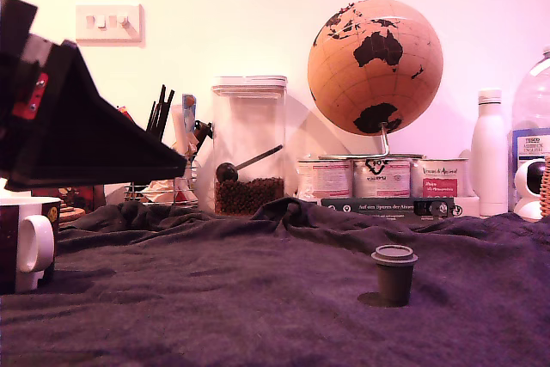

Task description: Pick up the coffee capsules on the table and drop them inside the coffee cup

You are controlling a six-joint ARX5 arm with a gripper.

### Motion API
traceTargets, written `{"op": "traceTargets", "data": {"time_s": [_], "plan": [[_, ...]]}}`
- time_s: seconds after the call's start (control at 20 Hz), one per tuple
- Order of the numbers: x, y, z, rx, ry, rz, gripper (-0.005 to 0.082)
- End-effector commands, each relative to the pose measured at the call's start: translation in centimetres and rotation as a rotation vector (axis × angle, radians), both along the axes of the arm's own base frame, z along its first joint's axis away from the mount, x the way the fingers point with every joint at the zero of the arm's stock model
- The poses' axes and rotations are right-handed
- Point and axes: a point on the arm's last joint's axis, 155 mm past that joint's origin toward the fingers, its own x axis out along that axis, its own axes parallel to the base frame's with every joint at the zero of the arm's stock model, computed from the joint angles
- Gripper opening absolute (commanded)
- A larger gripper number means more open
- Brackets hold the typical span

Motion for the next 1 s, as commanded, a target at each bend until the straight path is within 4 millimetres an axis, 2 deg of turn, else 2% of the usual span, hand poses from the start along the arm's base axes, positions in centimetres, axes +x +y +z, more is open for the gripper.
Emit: {"op": "traceTargets", "data": {"time_s": [0.0,0.6,0.95], "plan": [[-0.1,0.0,-0.3,0.002,-0.007,-0.006,0.0662],[0.4,-1.5,-1.0,-0.023,-0.026,-0.035,0.0659],[0.4,-2.7,-2.3,-0.014,-0.008,-0.071,0.0659]]}}
